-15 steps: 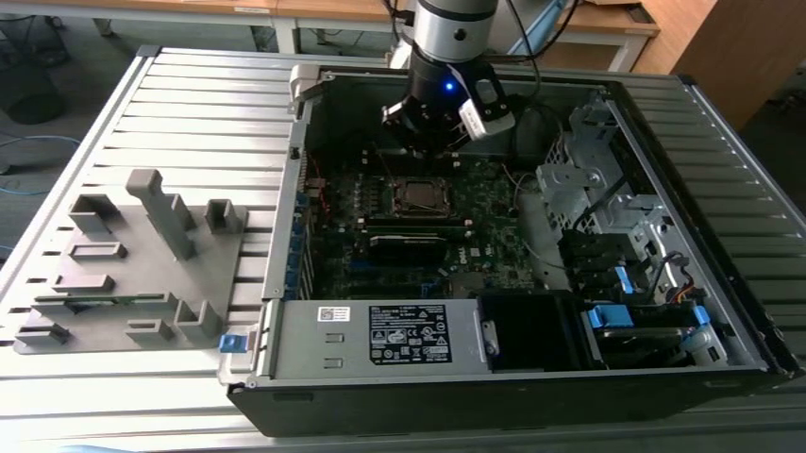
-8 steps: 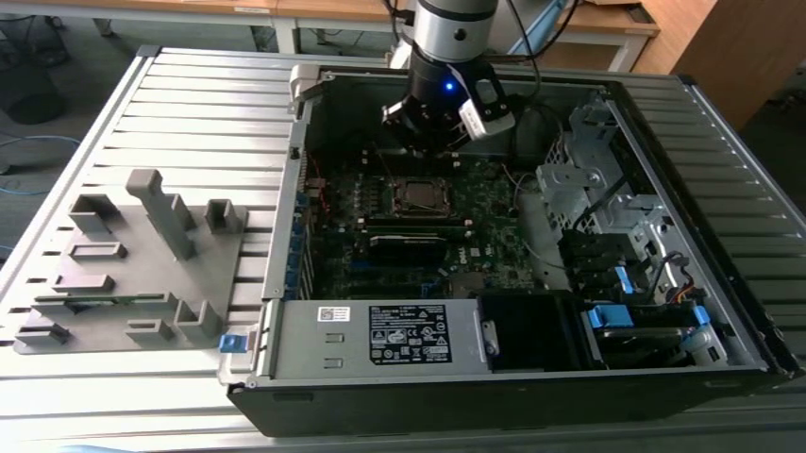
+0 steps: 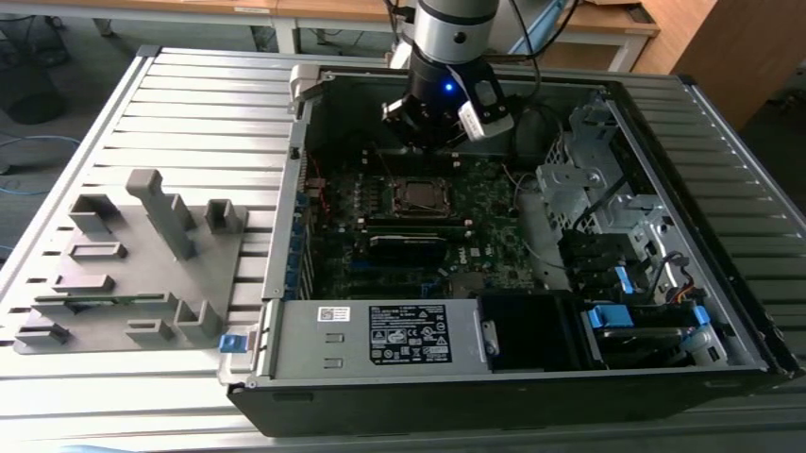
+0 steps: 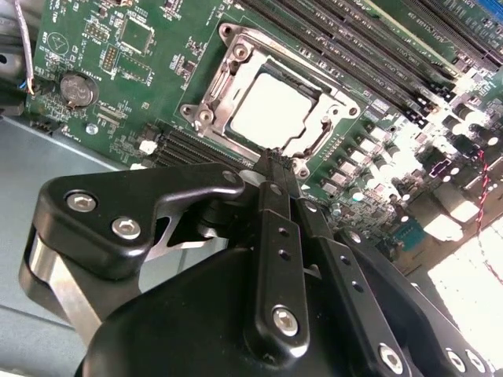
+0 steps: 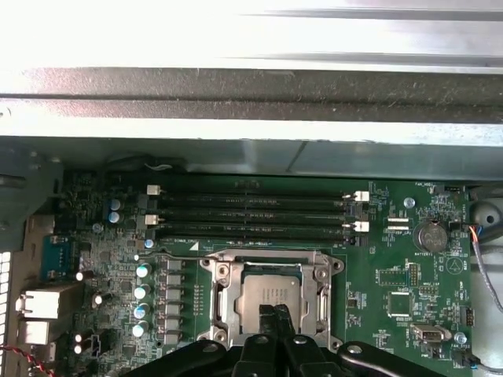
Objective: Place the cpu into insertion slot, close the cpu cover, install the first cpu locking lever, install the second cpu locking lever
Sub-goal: 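Install the first cpu locking lever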
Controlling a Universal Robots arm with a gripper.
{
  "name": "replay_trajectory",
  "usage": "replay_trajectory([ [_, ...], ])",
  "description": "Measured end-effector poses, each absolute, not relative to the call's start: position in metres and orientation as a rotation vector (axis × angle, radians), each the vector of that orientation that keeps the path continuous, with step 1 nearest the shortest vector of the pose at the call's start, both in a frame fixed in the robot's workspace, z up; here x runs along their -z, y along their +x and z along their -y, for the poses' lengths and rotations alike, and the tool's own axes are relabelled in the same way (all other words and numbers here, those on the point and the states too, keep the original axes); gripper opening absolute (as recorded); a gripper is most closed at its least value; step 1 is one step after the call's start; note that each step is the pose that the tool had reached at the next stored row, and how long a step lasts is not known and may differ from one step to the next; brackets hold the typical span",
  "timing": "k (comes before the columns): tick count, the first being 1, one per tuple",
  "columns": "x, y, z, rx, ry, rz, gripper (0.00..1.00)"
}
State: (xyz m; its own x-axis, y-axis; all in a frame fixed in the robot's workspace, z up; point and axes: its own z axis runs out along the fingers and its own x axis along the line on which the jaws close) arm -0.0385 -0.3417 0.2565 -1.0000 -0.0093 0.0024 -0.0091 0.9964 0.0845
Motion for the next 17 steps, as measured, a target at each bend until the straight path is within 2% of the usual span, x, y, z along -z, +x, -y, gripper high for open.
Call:
replay_trajectory([
  [17,-0.2565,-0.0432,0.3417,0.134,0.014,3.136,0.1],
])
